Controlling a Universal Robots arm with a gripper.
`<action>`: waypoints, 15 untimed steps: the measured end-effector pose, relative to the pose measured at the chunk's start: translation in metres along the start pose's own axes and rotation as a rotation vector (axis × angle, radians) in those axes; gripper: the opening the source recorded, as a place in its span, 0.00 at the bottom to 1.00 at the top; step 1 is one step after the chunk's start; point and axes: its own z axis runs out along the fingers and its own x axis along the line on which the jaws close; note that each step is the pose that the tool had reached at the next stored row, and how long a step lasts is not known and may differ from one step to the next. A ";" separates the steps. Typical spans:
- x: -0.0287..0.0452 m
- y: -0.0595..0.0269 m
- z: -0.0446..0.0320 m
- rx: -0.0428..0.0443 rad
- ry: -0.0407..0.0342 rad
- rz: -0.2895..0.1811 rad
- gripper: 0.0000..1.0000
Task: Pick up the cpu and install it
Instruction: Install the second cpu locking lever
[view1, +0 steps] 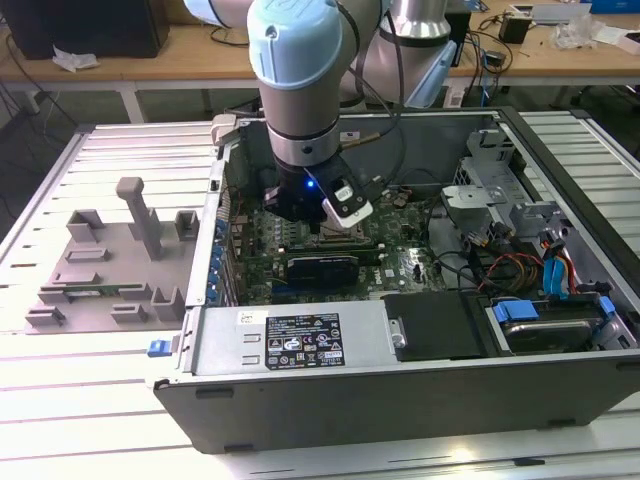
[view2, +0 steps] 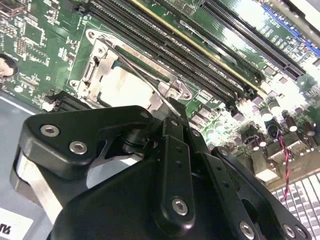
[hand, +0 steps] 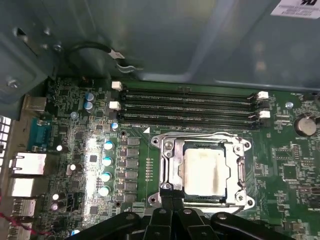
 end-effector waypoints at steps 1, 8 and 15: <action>-0.0003 0.0007 -0.0029 0.0000 -0.0002 0.001 0.11; -0.0028 0.0055 -0.0229 0.0005 -0.0016 0.007 0.11; -0.0201 0.0056 -0.0256 0.0152 -0.0005 0.015 0.11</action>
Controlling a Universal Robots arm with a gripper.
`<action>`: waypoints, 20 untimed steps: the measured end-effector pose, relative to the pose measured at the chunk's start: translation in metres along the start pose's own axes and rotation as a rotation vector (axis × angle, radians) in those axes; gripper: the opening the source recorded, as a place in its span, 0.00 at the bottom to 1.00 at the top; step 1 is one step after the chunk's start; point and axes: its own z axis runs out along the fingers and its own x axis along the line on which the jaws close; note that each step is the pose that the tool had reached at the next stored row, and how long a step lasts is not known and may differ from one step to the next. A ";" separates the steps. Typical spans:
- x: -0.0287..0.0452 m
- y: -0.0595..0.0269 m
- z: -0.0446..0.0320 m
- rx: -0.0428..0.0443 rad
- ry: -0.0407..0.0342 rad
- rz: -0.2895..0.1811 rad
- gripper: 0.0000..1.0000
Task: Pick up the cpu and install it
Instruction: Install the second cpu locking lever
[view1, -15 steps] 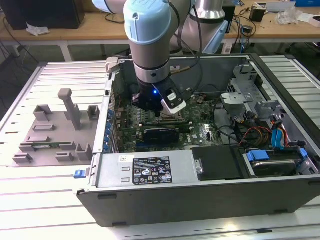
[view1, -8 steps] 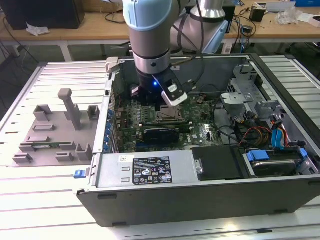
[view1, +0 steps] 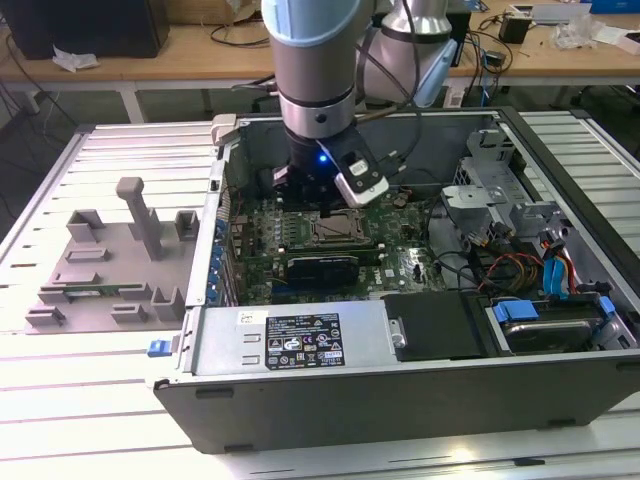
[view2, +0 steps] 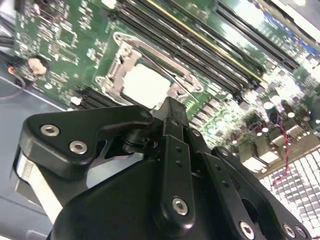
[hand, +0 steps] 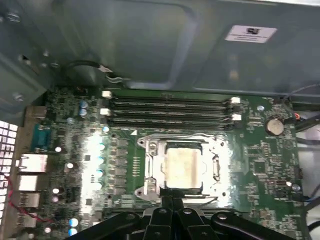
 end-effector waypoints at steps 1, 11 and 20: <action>-0.0026 -0.0001 0.0002 0.0015 0.0004 0.000 0.11; -0.0275 -0.0011 0.0020 0.0662 0.0184 0.018 0.11; -0.0263 -0.0084 0.0091 0.0693 0.0234 0.026 0.11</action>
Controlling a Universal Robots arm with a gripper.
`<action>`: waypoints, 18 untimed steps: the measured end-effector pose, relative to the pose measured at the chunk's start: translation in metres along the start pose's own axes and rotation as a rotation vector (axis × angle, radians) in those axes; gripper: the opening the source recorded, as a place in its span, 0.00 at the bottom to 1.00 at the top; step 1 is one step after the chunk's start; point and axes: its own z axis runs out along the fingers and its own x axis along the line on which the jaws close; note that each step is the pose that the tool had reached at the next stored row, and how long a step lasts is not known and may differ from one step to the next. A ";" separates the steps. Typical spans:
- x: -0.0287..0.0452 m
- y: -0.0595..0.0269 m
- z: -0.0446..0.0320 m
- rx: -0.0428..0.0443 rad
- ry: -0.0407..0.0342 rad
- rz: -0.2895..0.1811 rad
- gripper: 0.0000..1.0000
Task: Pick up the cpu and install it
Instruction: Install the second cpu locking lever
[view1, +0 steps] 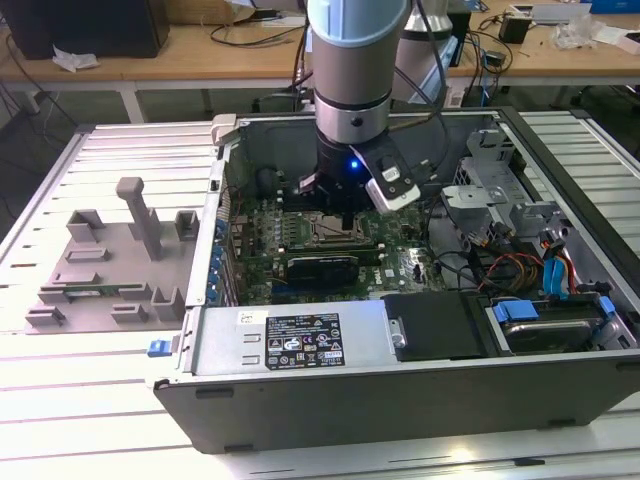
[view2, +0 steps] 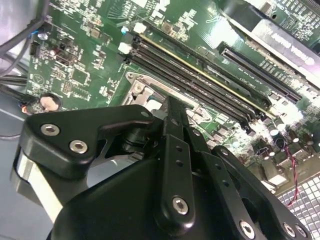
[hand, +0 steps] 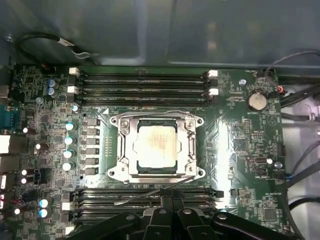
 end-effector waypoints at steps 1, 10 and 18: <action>0.0035 -0.0003 0.0016 0.0000 -0.0001 0.000 0.11; 0.0247 -0.0009 0.0051 -0.0012 -0.0003 0.002 0.11; 0.0311 -0.0027 0.0083 -0.0068 -0.0008 0.006 0.11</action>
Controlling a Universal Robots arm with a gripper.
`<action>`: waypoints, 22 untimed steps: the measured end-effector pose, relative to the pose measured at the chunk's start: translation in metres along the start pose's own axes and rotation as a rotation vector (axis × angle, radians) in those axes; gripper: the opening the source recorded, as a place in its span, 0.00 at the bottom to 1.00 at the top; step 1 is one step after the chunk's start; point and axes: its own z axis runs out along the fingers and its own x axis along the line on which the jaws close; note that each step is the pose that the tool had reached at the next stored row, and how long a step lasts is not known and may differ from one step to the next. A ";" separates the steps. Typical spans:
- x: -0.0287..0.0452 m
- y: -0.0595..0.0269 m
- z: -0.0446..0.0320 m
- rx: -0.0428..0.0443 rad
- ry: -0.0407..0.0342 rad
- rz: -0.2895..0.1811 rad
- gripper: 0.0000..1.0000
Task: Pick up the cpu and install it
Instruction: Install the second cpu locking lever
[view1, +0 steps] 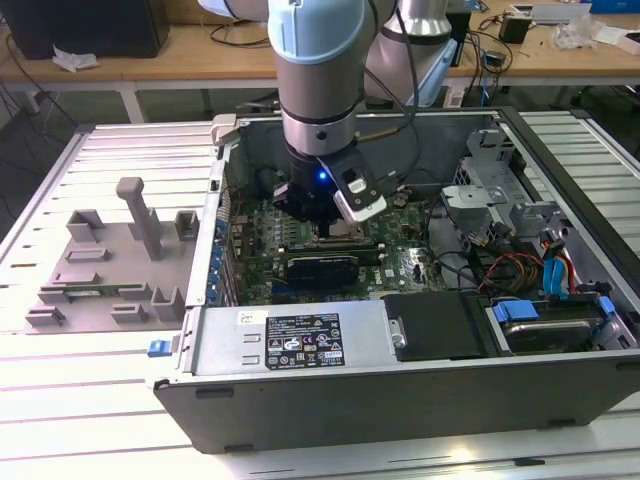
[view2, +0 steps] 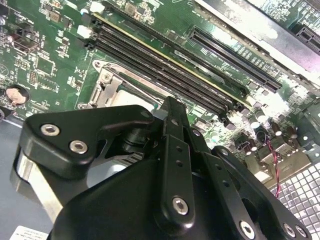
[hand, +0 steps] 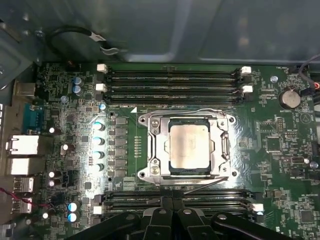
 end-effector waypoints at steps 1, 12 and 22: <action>0.0003 -0.0004 0.0004 -0.0026 -0.0002 0.001 0.11; 0.0016 -0.0113 0.0038 -0.0591 -0.0010 0.011 0.11; 0.0043 -0.0177 0.0101 -0.0853 -0.0027 0.021 0.11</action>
